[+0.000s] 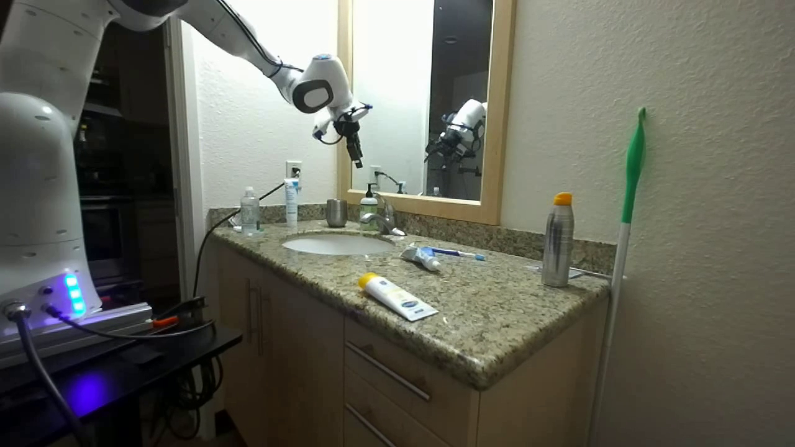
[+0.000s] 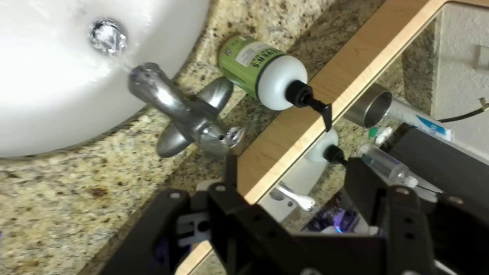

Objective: Push the faucet handle upwards

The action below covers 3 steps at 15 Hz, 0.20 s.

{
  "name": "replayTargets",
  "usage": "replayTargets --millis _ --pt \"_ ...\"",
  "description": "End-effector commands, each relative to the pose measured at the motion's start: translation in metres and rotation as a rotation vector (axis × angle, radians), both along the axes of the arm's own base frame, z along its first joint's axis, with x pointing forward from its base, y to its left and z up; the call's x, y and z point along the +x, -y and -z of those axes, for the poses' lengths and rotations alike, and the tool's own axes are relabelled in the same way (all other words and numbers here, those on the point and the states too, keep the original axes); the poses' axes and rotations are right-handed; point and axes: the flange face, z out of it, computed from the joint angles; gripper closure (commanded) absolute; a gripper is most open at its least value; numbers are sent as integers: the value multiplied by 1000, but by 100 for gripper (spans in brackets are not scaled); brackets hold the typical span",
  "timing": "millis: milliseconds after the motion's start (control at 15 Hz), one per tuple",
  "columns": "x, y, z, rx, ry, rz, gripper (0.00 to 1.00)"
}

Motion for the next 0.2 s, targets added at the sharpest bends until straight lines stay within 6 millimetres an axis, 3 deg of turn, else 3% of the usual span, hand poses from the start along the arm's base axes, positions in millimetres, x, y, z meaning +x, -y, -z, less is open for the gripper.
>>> replayTargets --millis 0,67,133 --pt "-69 1 -39 49 -180 -22 1" --pt "-33 9 -28 21 -108 -4 0" --pt "-44 11 -41 27 -115 -2 8"
